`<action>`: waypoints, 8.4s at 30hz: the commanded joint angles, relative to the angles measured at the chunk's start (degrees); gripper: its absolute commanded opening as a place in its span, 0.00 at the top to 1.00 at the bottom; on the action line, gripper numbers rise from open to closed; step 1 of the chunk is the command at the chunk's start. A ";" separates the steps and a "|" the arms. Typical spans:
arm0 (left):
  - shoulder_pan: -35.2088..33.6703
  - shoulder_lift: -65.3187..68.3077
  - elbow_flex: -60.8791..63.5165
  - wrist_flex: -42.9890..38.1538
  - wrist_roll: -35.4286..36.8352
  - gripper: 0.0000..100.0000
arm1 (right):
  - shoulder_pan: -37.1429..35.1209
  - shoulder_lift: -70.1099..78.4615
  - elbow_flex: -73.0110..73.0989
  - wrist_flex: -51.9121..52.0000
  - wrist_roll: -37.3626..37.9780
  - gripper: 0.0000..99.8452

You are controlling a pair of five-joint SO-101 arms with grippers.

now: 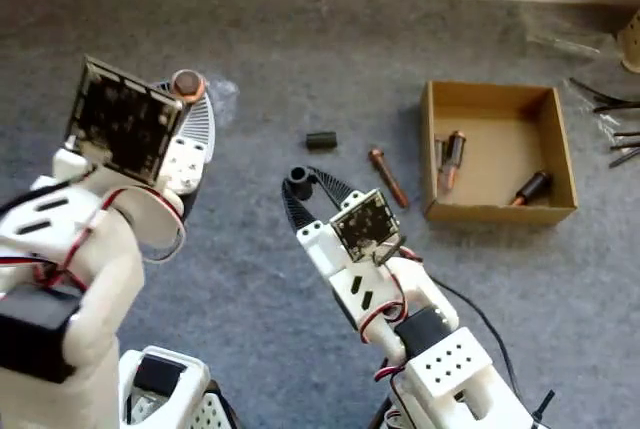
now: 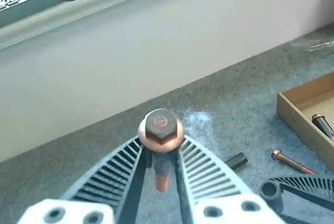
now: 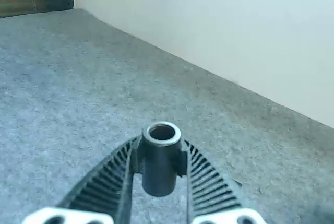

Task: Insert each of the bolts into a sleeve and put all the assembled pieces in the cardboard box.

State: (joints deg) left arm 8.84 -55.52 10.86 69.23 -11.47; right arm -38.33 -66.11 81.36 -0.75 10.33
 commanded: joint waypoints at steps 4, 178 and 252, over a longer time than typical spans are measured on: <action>9.27 -12.18 24.48 -26.73 2.20 0.95 | -0.48 -0.84 -0.75 -2.15 -7.21 1.00; 17.01 -25.19 40.57 -12.84 17.41 0.99 | -5.58 -26.68 10.77 6.64 3.08 1.00; -7.52 15.96 30.20 -11.08 9.85 0.75 | 30.20 -15.69 -17.80 47.08 2.81 1.00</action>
State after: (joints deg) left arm 1.45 -41.19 44.00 60.18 -1.45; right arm -10.99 -87.47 70.64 45.58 12.88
